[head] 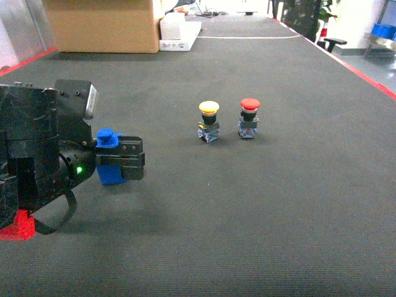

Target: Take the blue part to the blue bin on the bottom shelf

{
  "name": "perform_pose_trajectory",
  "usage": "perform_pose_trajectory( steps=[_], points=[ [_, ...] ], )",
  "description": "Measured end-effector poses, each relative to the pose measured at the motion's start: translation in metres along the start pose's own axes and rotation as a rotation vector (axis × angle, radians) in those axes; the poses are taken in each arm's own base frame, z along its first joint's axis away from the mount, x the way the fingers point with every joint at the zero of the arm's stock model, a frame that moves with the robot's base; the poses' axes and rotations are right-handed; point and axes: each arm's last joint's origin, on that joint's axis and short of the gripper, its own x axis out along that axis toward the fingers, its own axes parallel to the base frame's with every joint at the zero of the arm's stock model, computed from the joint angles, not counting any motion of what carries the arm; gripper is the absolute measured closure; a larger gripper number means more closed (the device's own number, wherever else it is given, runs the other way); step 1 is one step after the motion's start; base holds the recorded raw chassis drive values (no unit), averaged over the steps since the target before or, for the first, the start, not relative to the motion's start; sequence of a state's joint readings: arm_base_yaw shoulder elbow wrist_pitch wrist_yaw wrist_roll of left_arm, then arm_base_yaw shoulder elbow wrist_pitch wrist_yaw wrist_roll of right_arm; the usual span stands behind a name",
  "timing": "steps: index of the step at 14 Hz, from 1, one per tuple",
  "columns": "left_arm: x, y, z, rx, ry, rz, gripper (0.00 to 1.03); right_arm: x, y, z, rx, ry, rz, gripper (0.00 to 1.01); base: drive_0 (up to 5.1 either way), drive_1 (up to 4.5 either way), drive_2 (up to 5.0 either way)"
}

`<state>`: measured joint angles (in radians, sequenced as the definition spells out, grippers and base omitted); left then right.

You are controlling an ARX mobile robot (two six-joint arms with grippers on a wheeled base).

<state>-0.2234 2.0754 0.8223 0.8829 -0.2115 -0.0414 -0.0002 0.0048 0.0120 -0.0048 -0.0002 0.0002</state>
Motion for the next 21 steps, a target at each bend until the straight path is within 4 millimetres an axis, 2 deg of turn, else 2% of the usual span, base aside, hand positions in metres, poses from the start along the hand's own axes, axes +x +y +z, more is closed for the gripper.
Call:
perform_pose_trajectory(
  steps=[2, 6, 7, 9, 11, 12, 13, 14, 15, 19, 21],
  points=[
    [0.008, 0.002, 0.004, -0.007, 0.009, 0.013, 0.08, 0.0, 0.0, 0.0, 0.0, 0.0, 0.0, 0.03, 0.0, 0.0, 0.0],
    [0.013, 0.002, 0.002, -0.006, 0.007, 0.011, 0.52, 0.0, 0.0, 0.0, 0.0, 0.0, 0.0, 0.03, 0.0, 0.0, 0.0],
    [0.013, 0.001, 0.002, -0.006, 0.008, 0.004, 0.58, 0.0, 0.0, 0.0, 0.0, 0.0, 0.0, 0.03, 0.0, 0.0, 0.0],
    [0.007, 0.001, 0.002, -0.006, -0.001, 0.001, 0.59, 0.0, 0.0, 0.0, 0.0, 0.0, 0.0, 0.03, 0.0, 0.0, 0.0],
    [-0.016, 0.007, 0.006, -0.013, -0.032, -0.001, 0.59, 0.0, 0.0, 0.0, 0.0, 0.0, 0.0, 0.03, 0.0, 0.0, 0.0],
    [-0.03, 0.013, 0.014, -0.023, -0.066, 0.006, 0.59, 0.0, 0.0, 0.0, 0.0, 0.0, 0.0, 0.03, 0.0, 0.0, 0.0],
    [-0.058, 0.03, 0.016, -0.039, -0.086, 0.038, 0.59, 0.0, 0.0, 0.0, 0.0, 0.0, 0.0, 0.03, 0.0, 0.0, 0.0],
    [-0.084, 0.038, 0.011, -0.046, -0.079, 0.062, 0.59, 0.0, 0.0, 0.0, 0.0, 0.0, 0.0, 0.03, 0.0, 0.0, 0.0],
    [-0.114, 0.041, 0.014, -0.046, -0.094, 0.068, 0.59, 0.0, 0.0, 0.0, 0.0, 0.0, 0.0, 0.03, 0.0, 0.0, 0.0],
    [-0.221, 0.034, 0.051, -0.062, -0.271, 0.064, 0.59, 0.0, 0.0, 0.0, 0.0, 0.0, 0.0, 0.03, 0.0, 0.0, 0.0],
    [-0.259, 0.035, 0.057, -0.086, -0.338, 0.058, 0.59, 0.0, 0.0, 0.0, 0.0, 0.0, 0.0, 0.03, 0.0, 0.0, 0.0]
  ],
)
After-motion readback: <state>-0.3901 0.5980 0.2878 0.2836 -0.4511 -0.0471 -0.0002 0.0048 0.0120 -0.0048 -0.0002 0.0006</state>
